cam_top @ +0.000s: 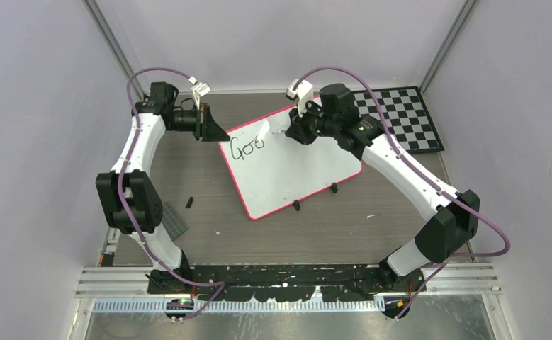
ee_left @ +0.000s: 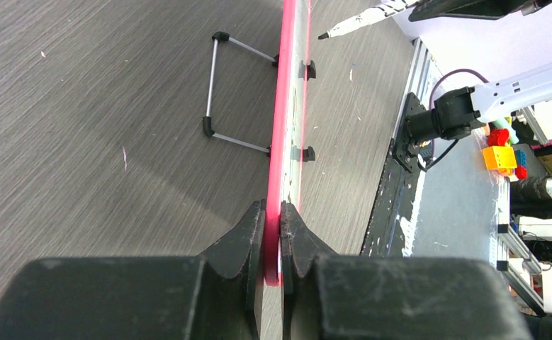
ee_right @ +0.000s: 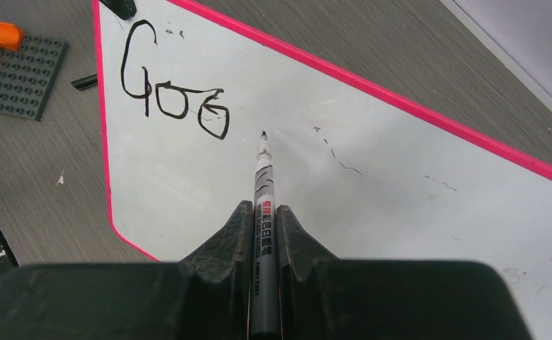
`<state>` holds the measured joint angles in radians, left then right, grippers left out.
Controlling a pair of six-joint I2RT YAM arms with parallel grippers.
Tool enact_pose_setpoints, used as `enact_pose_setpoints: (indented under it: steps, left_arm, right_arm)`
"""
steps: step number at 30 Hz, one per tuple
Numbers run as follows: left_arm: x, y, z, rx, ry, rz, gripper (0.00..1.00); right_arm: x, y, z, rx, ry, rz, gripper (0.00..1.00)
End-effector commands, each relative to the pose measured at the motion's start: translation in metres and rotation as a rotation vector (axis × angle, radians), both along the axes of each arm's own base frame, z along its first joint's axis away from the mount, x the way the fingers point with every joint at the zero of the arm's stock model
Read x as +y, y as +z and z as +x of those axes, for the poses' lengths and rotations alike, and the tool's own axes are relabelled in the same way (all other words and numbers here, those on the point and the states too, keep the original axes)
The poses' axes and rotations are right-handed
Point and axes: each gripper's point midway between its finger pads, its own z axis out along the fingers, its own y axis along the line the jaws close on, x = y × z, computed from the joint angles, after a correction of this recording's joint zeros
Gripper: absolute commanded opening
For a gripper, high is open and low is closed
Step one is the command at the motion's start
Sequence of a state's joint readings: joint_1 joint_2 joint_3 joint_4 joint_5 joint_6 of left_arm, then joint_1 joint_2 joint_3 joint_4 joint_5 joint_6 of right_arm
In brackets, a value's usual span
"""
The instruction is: Write a sentence on the whiteboard
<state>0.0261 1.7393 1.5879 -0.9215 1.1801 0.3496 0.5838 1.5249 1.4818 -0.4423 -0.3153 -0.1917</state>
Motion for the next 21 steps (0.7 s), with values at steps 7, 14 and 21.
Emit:
enact_pose_setpoints:
  steps: [7, 14, 21]
  left_arm:
    - [-0.001, -0.002, 0.001, -0.022, -0.011, 0.033, 0.0]
    - [-0.001, -0.004, 0.001, -0.018, -0.005, 0.031, 0.0]
    - [-0.001, -0.003, 0.003, -0.022, -0.004, 0.029, 0.0]
  right_arm:
    - [0.01, 0.009, 0.004, -0.026, 0.018, 0.029, 0.0]
    - [0.02, 0.004, 0.01, -0.044, 0.011, 0.017, 0.0]
    - [0.03, 0.012, 0.015, -0.063, 0.019, 0.031, 0.0]
